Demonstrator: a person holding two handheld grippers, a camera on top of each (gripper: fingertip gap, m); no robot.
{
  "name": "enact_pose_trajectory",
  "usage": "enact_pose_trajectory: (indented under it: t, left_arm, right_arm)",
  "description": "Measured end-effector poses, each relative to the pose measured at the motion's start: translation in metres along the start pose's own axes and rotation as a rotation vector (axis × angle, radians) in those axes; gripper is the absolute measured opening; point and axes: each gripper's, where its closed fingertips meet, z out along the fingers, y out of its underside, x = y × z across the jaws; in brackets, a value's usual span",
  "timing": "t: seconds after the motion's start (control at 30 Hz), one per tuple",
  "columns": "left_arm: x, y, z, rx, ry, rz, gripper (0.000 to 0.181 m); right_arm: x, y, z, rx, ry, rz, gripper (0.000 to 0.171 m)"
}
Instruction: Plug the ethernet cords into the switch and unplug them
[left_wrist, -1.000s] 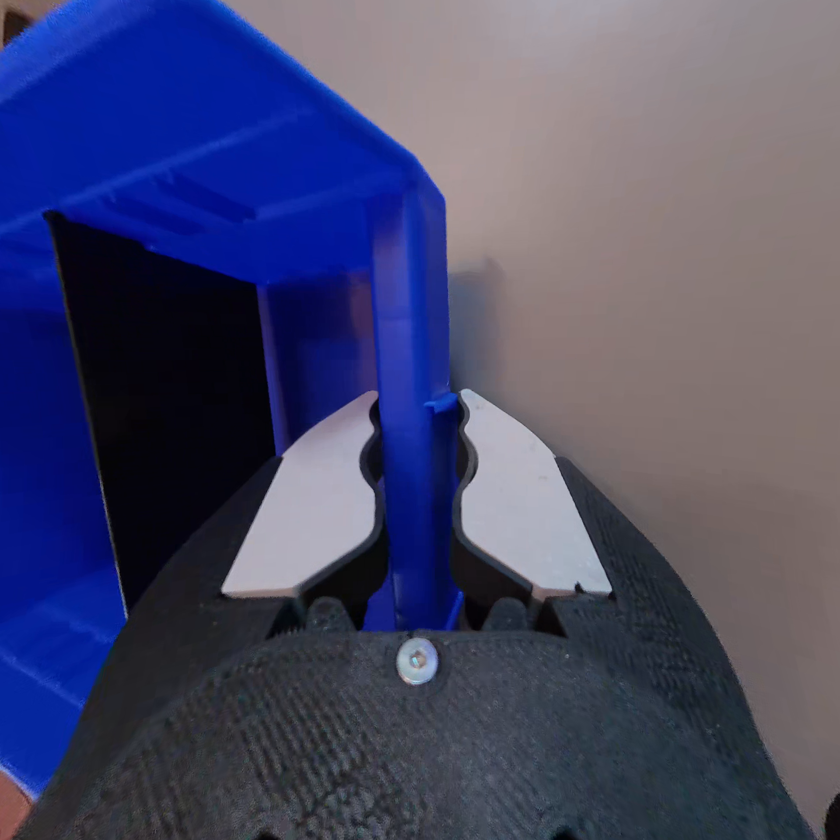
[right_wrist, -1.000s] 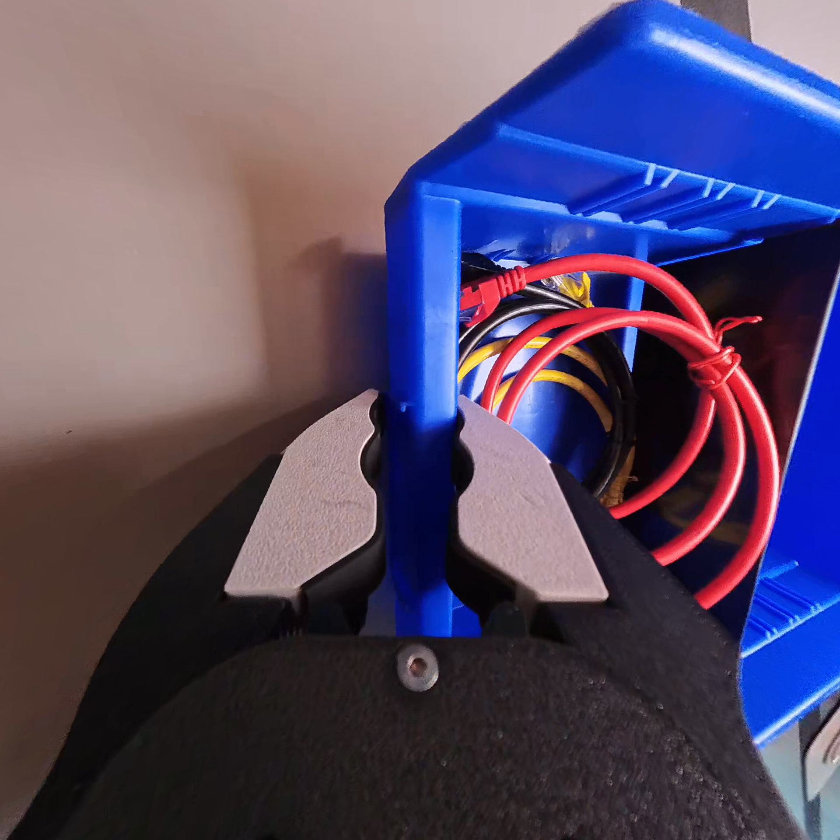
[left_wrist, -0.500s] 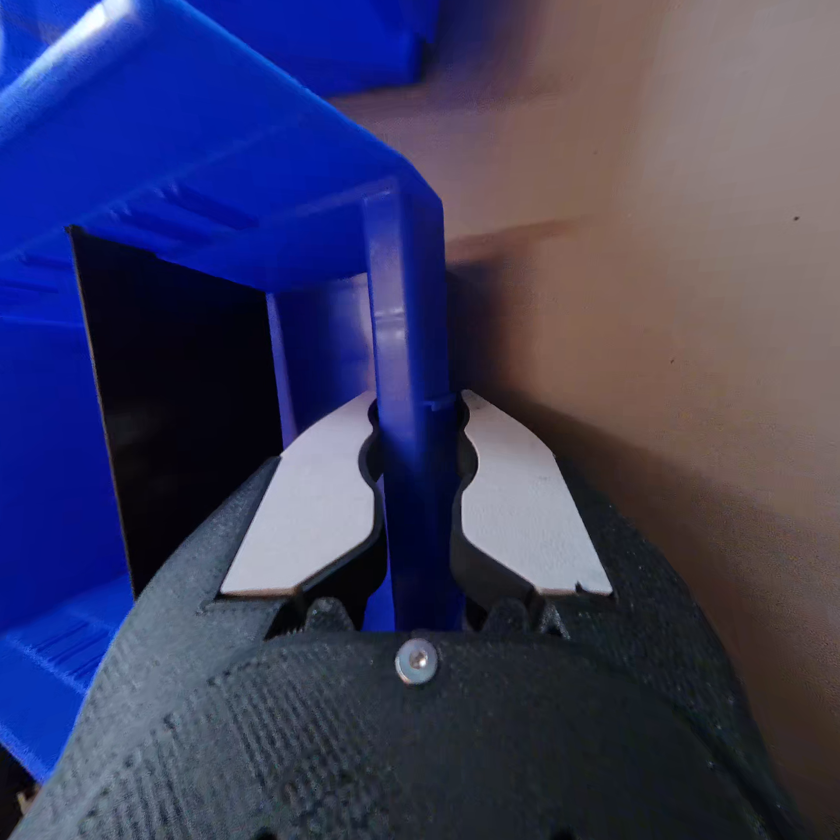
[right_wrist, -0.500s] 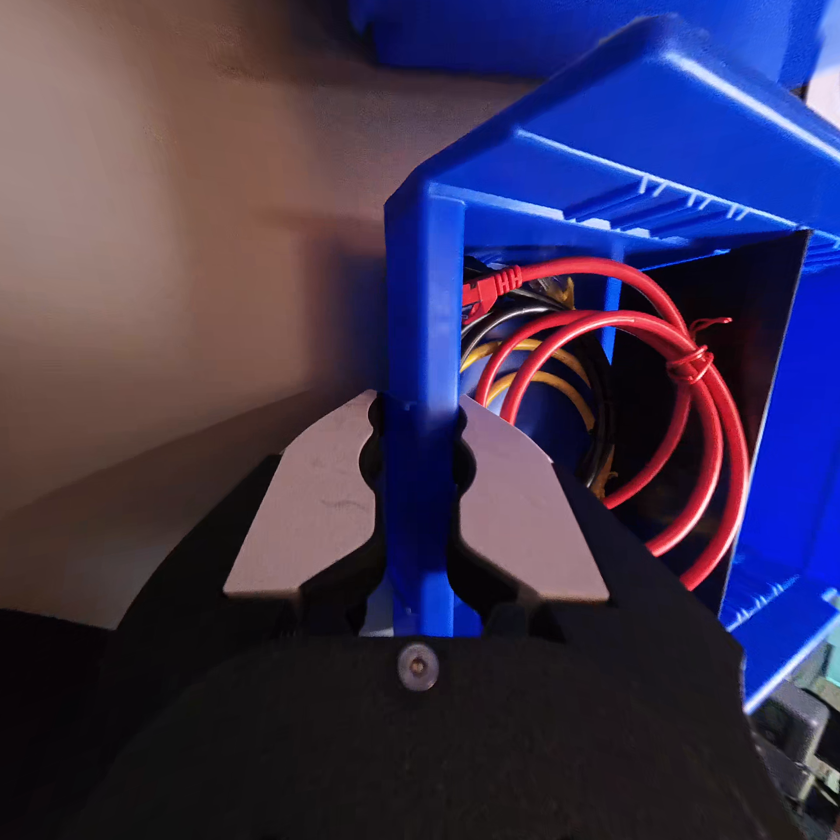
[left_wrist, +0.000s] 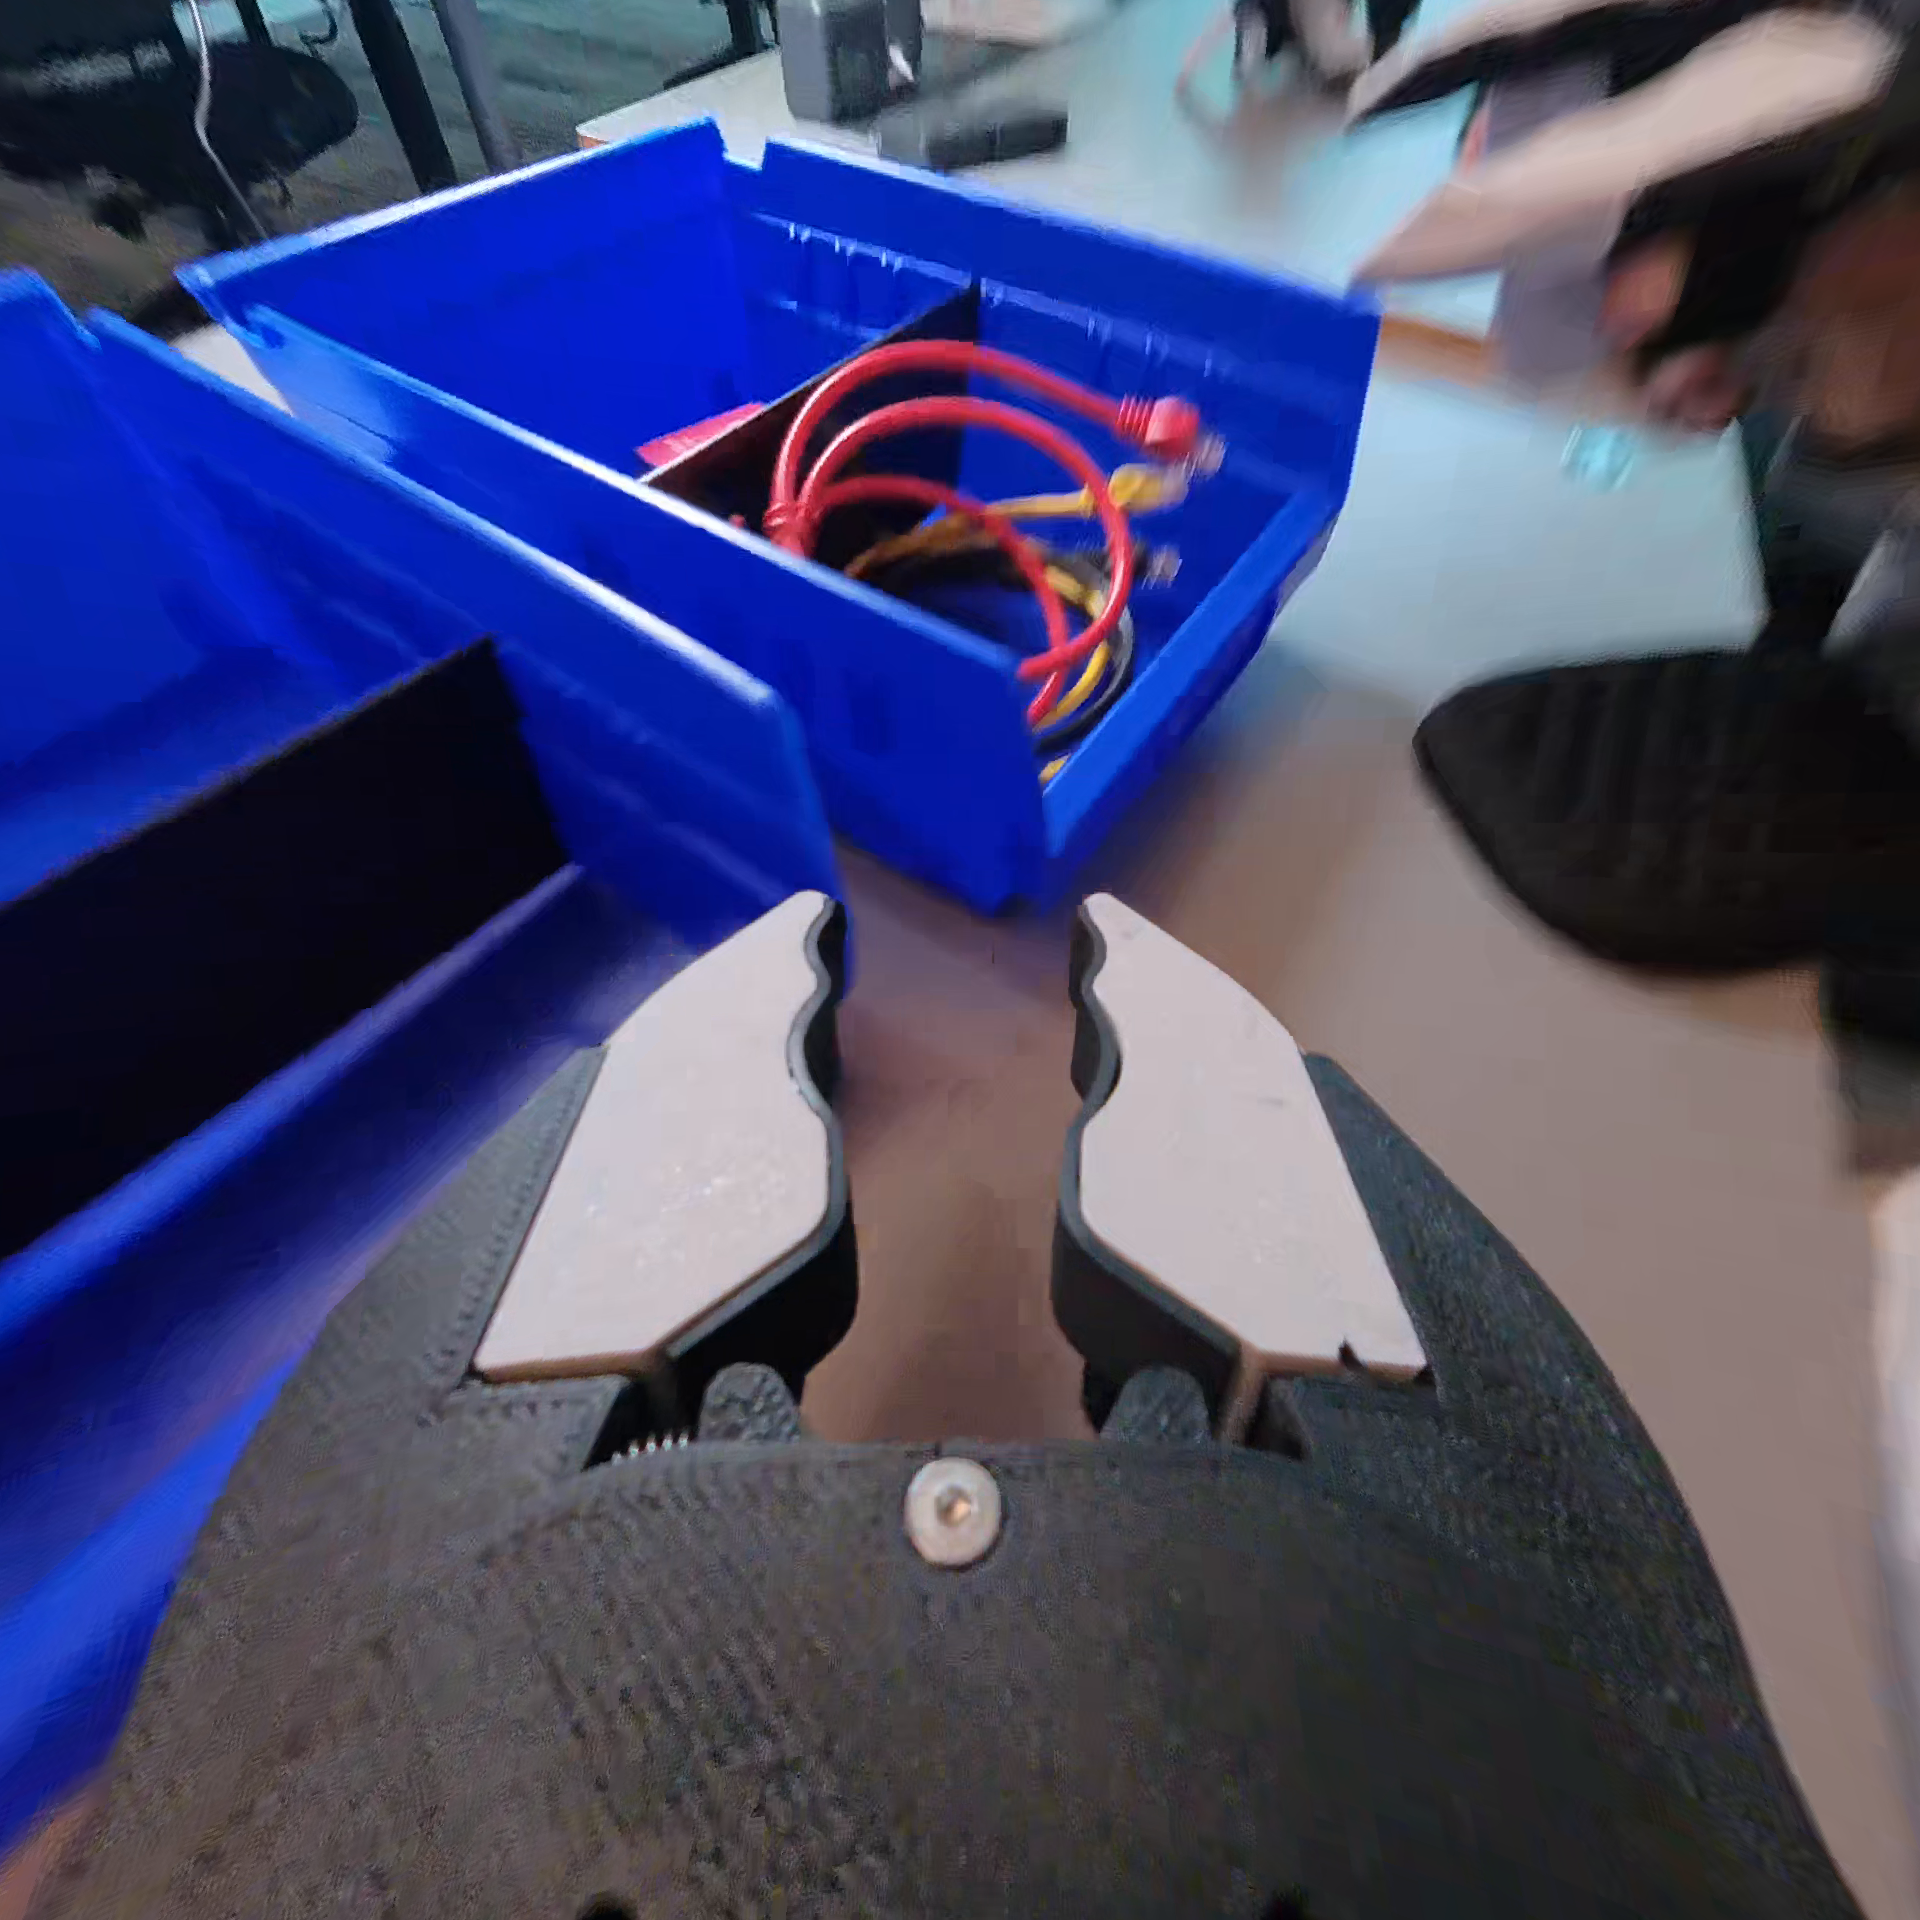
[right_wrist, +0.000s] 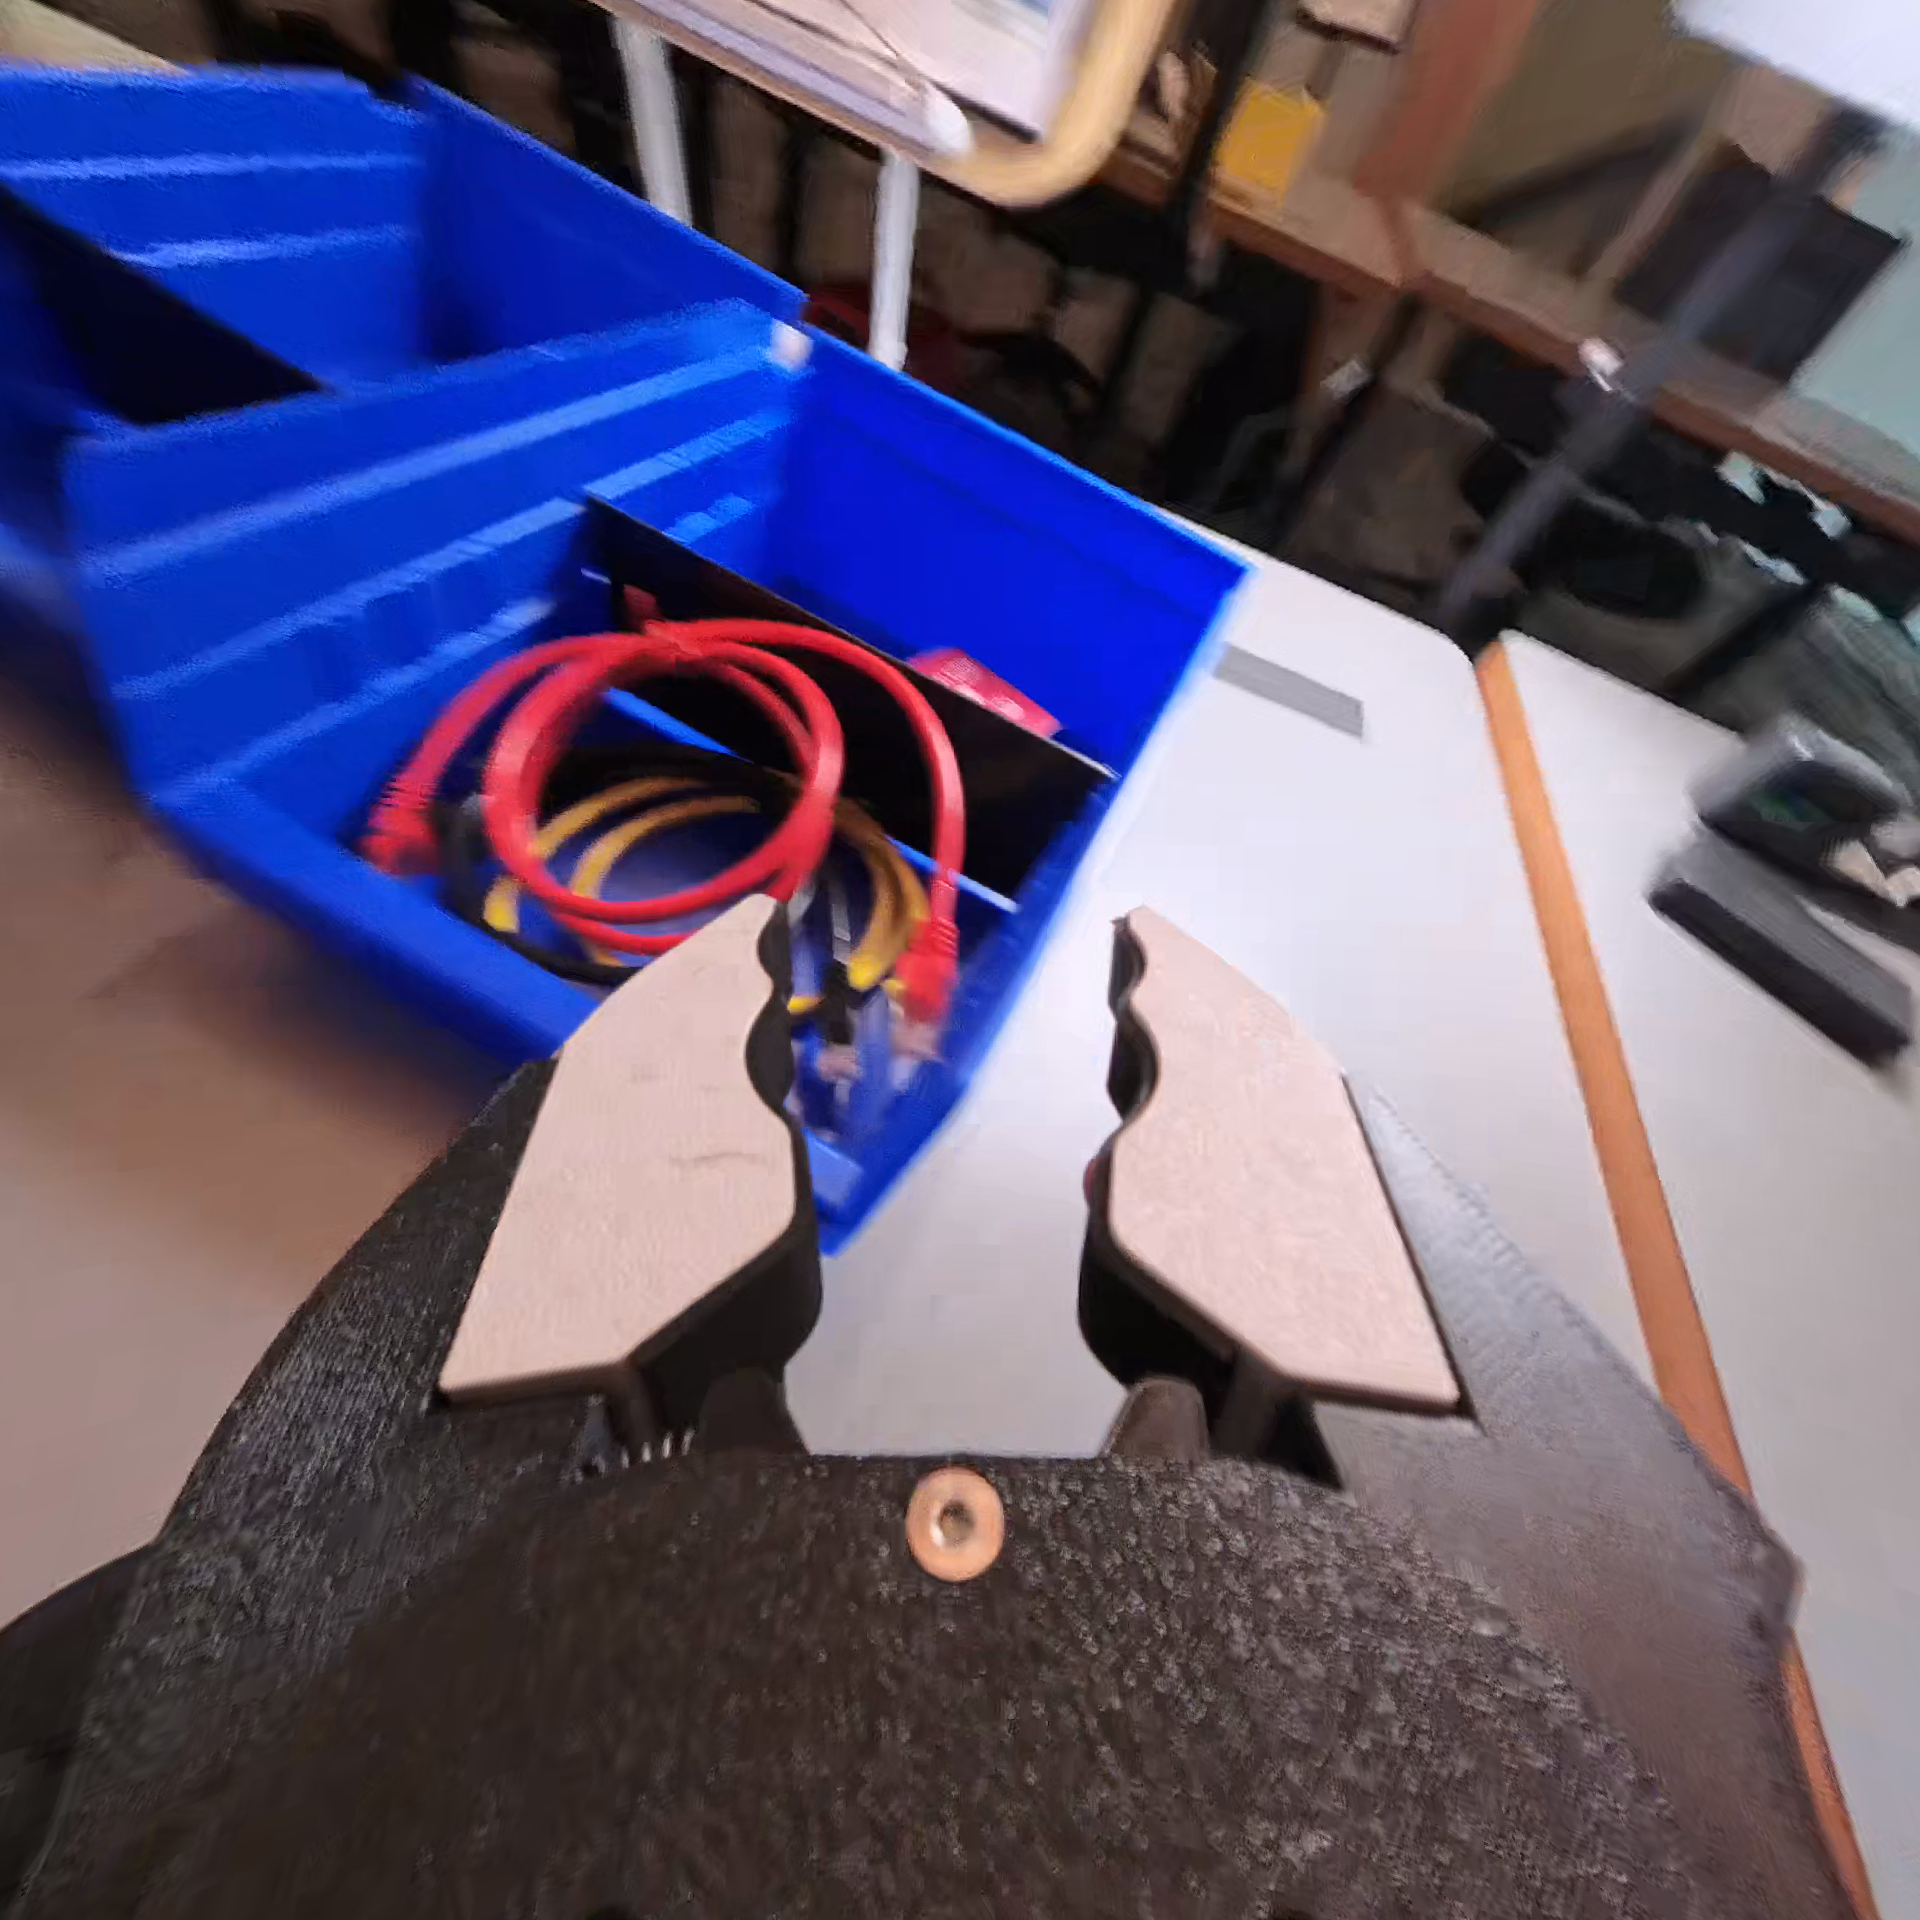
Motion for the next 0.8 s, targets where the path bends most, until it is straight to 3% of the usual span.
enact_pose_trajectory:
  t: [0.13, 0.3, 0.4, 0.5, 0.8]
  left_arm:
    - [0.008, -0.012, 0.045, 0.114, -0.035, -0.291, 0.04]
    - [-0.003, -0.016, 0.07, 0.121, -0.203, -0.202, 0.033]
    - [-0.01, -0.017, 0.076, 0.141, -0.279, -0.169, 0.035]
    - [-0.014, -0.018, 0.082, 0.159, -0.329, -0.18, 0.036]
    - [-0.008, -0.035, 0.085, 0.144, -0.346, -0.157, 0.028]
  right_arm:
    - [0.012, 0.029, 0.026, -0.066, 0.025, 0.142, 0.055]
    - [0.006, 0.041, 0.044, -0.035, 0.072, 0.206, 0.024]
    - [0.006, 0.041, 0.044, -0.028, 0.093, 0.226, 0.024]
    - [0.013, 0.042, 0.045, -0.014, 0.118, 0.241, 0.013]
    - [0.03, 0.039, 0.041, -0.038, 0.167, 0.229, 0.006]
